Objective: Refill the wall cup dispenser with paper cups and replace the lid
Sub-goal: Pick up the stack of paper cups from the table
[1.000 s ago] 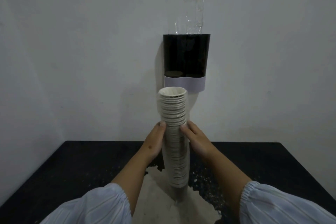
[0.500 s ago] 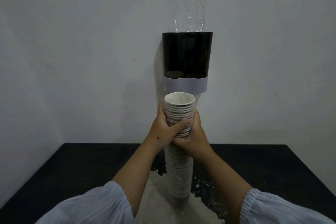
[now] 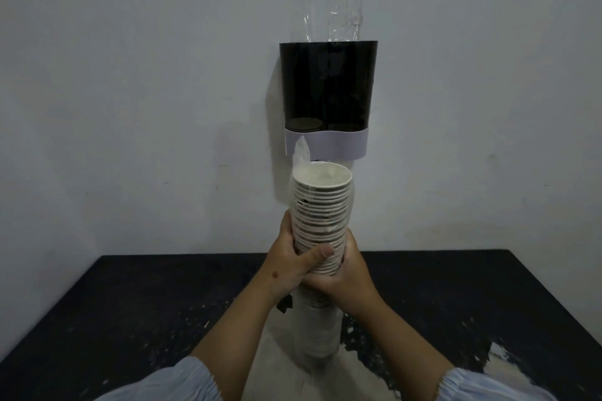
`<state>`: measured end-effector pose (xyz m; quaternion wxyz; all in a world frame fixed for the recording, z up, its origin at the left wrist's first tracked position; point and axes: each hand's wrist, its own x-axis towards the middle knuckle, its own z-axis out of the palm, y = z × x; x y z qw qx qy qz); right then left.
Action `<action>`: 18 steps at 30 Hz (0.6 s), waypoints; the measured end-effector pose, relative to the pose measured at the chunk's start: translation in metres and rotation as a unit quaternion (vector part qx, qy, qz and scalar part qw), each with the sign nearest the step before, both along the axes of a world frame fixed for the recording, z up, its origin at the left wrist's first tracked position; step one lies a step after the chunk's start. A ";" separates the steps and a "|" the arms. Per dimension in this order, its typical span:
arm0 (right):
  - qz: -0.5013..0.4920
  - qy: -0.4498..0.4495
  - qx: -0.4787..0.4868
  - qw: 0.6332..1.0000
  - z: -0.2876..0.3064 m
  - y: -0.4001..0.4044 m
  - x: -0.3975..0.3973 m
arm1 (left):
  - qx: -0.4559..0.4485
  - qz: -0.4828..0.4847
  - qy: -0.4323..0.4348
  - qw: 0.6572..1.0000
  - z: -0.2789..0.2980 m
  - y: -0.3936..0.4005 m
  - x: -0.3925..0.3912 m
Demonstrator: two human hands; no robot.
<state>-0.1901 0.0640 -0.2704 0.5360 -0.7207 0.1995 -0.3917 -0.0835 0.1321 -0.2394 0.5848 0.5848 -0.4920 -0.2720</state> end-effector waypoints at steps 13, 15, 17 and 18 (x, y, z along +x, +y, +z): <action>0.018 0.077 0.001 0.997 -0.027 0.004 -0.009 | 0.090 -0.024 0.005 0.996 -0.039 0.015 0.001; 0.031 0.091 0.000 0.995 -0.027 0.005 -0.011 | 0.109 -0.028 -0.003 0.994 -0.042 0.018 0.001; 0.055 0.106 -0.002 0.993 -0.024 0.002 -0.015 | 0.133 -0.040 -0.006 0.990 -0.038 0.021 0.004; 0.070 0.113 -0.005 0.991 -0.021 0.001 -0.017 | 0.143 -0.045 -0.012 0.989 -0.033 0.023 0.005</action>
